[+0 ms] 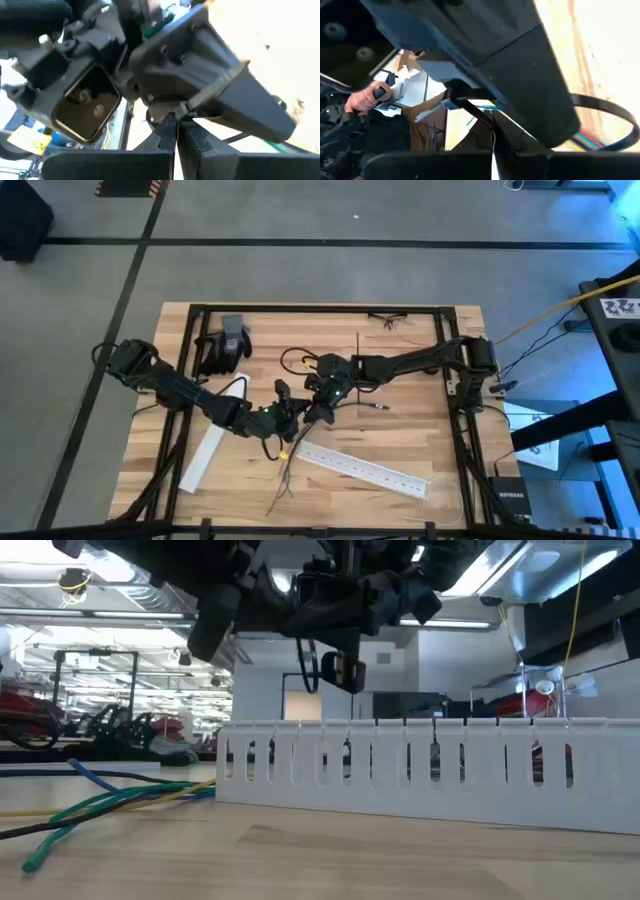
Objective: Ziptie cables
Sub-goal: Wrap the cables together using the top zip tie
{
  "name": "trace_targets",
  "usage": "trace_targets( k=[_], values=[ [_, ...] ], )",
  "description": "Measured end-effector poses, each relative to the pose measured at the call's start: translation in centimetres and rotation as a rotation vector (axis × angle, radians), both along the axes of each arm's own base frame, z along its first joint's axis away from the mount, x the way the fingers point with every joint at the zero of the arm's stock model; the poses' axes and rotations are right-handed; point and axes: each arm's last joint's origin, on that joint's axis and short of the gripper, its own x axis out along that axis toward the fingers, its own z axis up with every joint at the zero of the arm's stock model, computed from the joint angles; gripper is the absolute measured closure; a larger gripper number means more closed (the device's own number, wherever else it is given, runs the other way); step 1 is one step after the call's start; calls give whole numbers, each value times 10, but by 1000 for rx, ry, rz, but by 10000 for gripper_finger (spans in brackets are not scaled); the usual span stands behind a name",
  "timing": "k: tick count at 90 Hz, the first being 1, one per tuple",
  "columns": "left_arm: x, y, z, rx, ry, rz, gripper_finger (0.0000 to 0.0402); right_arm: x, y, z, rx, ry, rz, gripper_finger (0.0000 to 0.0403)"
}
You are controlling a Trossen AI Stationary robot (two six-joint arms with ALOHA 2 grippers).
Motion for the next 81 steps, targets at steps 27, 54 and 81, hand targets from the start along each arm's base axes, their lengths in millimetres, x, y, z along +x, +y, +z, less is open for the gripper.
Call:
trace_targets(
  k=[27, 54, 81],
  values=[
    [0, 4, -3, -38, 0, 27, 401, -2, 3, 6, -34, -87, 103, 364],
    [2, 5, -3, -90, -14, 4, 401, -17, -8, 17, -201, -71, 93, 263],
    [3, 8, -3, -167, -47, 20, 401, -45, -13, 44, -439, -66, 129, 244]
  ],
)
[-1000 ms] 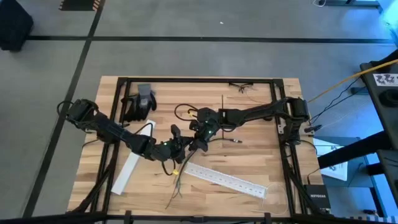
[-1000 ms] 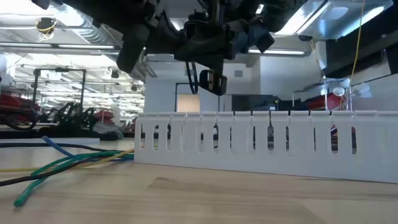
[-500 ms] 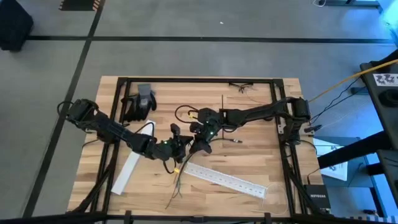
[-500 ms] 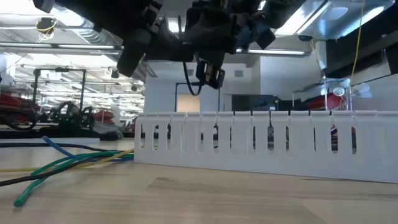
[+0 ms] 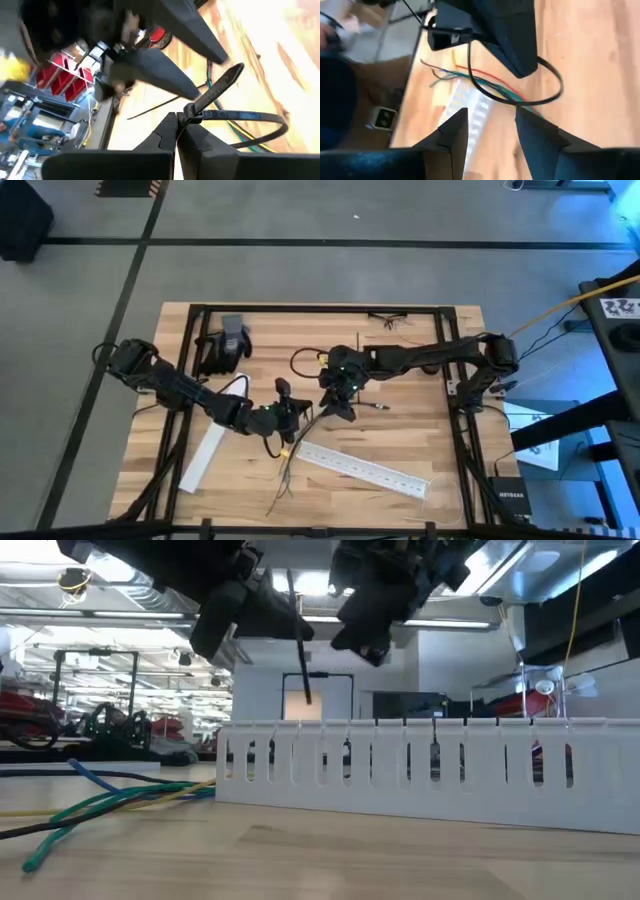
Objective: Ziptie cables
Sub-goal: Wrap the cables together using the top zip tie
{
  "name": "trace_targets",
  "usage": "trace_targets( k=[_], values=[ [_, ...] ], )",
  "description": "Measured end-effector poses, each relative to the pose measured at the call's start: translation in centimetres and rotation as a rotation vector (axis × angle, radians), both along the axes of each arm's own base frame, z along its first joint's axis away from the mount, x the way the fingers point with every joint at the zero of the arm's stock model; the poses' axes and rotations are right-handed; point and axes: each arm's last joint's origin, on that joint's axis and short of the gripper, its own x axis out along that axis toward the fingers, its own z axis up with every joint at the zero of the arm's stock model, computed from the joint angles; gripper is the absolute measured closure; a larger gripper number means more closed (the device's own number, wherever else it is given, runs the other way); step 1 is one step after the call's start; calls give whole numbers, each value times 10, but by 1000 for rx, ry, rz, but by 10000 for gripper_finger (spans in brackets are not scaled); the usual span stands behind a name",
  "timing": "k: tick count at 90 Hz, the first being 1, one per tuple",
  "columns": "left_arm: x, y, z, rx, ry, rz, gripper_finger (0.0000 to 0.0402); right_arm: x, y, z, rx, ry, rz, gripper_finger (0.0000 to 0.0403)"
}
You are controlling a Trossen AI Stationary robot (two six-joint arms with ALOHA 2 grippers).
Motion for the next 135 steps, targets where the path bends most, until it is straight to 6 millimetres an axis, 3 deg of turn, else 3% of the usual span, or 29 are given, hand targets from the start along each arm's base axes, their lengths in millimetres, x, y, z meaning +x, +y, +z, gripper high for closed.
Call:
trace_targets(
  k=[9, 20, 39, 67, 92, 113, 135],
  values=[
    [2, 4, -1, -125, -35, -8, 401, -3, 9, 11, -157, -76, -1, 244],
    [6, 12, -1, -287, -82, 0, 401, 3, 34, 19, -359, -226, 51, 244],
    [7, 16, -2, -401, -118, 27, 401, 15, 63, 10, -531, -327, 98, 244],
    [7, 13, -1, -411, -124, 19, 401, 18, 63, 13, -555, -366, 46, 257],
    [6, 12, -1, -410, -121, 16, 401, 17, 62, 12, -599, -340, 6, 393],
    [5, 9, -2, -376, -97, 11, 401, 11, 57, 20, -710, -320, -76, 401],
    [5, 11, -2, -387, -110, 8, 401, 7, 55, 22, -686, -307, -59, 402]
  ],
)
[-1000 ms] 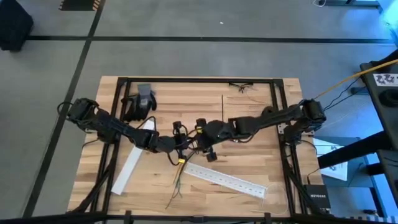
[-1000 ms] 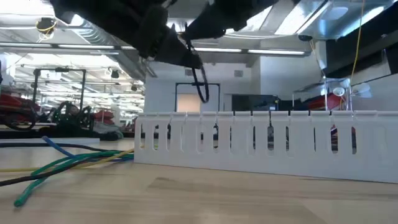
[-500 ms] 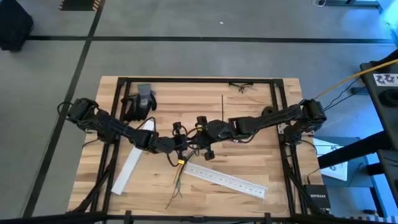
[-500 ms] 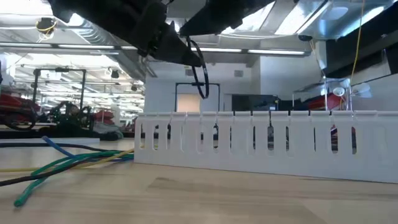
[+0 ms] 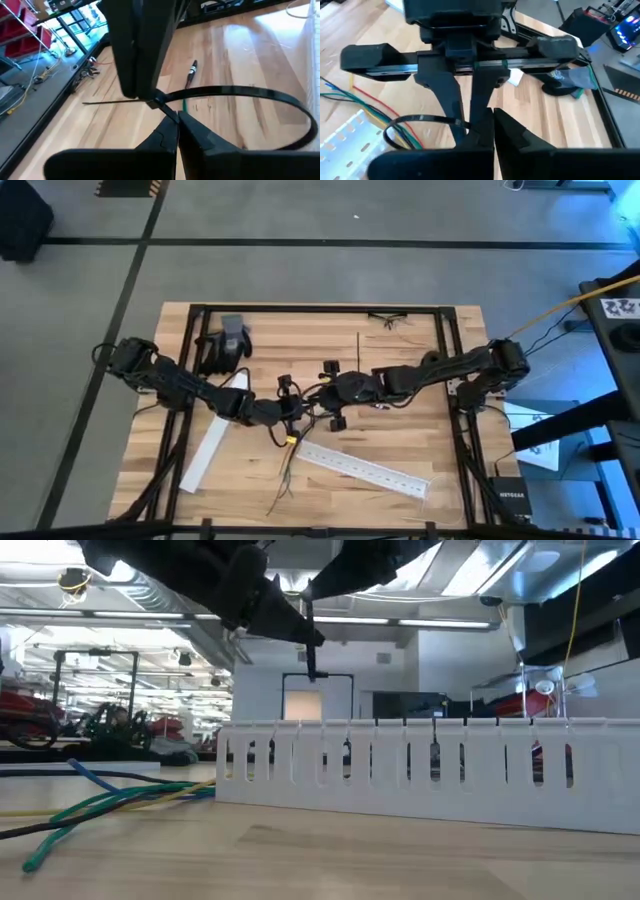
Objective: Ziptie cables
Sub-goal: Wrap the cables together using the top zip tie
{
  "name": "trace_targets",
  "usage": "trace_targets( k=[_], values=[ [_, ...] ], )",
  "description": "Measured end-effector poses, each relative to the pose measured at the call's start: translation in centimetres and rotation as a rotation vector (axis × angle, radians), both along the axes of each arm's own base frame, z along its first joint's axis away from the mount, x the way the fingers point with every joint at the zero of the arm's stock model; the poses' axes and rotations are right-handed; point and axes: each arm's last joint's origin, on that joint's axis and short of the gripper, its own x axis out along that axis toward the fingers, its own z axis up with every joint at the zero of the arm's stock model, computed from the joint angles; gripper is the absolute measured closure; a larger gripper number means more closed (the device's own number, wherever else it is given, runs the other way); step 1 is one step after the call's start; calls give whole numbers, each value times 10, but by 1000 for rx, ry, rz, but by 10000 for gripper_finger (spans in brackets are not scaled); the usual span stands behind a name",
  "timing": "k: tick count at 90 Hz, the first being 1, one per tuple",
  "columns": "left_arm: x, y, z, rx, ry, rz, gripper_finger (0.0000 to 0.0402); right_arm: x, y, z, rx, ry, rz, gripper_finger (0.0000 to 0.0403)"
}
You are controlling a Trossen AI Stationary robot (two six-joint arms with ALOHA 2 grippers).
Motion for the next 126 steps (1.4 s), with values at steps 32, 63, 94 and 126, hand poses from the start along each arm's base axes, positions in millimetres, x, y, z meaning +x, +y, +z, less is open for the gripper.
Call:
trace_targets(
  k=[32, 63, 94, 126],
  values=[
    [-4, 6, 4, -95, -18, 48, 320, -2, -1, 0, 8, 16, -18, 403],
    [-22, 12, 25, -133, -2, 79, 275, -3, -2, -2, -1, 43, -17, 403],
    [-21, 10, 27, -492, -54, 46, 274, -3, -2, -2, -19, 42, -15, 403],
    [-6, 18, 25, -559, -149, 43, 274, -3, -2, -2, -23, 43, -13, 403]
  ],
)
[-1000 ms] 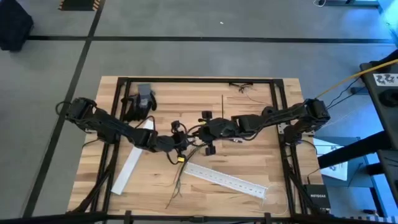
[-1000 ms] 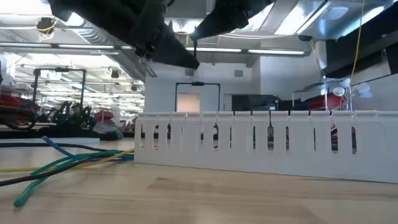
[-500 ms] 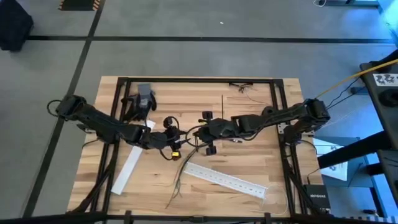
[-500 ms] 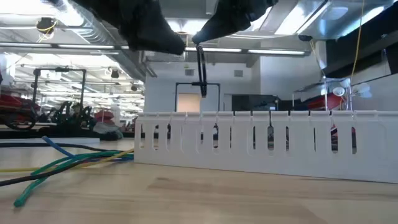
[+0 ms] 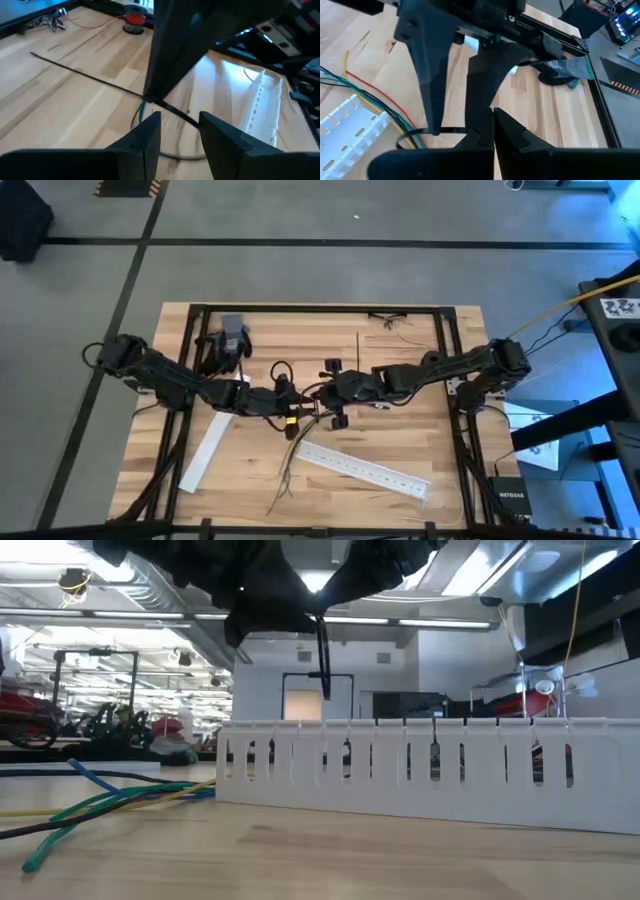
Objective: Ziptie cables
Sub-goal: Wrap the cables together using the top zip tie
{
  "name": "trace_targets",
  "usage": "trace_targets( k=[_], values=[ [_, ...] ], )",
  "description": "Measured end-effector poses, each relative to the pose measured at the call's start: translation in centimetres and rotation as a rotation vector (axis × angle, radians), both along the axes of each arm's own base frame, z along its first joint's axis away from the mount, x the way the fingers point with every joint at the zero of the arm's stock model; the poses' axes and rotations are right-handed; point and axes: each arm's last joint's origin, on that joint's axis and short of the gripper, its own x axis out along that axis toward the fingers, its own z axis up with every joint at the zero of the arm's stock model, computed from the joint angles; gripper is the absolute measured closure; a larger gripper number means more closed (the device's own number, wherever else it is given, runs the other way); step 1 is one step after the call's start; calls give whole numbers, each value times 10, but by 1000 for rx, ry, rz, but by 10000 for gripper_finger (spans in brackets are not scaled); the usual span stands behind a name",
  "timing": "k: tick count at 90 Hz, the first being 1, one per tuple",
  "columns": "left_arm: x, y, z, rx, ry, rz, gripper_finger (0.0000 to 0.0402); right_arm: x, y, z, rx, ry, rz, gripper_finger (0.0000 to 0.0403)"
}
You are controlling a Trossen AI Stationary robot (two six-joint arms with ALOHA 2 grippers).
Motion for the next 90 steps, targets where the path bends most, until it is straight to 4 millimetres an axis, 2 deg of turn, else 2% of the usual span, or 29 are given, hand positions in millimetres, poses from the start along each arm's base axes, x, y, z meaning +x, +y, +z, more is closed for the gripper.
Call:
trace_targets(
  k=[14, 36, 45, 54, 71, 77, 90],
  values=[
    [2, 2, -1, -9, -8, -1, 286, 0, 0, 0, 0, 1, 0, 403],
    [6, 7, -3, 23, -12, 5, 382, 0, 0, 0, -1, 0, 0, 403],
    [6, 9, -3, 18, -10, 11, 397, 0, 0, 0, -1, 1, 0, 403],
    [6, 8, -3, 15, -12, 9, 383, 0, 0, 0, -1, 2, 0, 403],
    [5, 8, -5, -28, 4, 27, 321, 0, 0, -1, -1, 2, 0, 403],
    [5, 7, -5, -51, 5, -17, 299, 0, 0, -1, 0, 3, 0, 403],
    [6, 7, -4, -110, -4, -37, 266, 0, 0, -1, -1, 4, 0, 403]
  ],
)
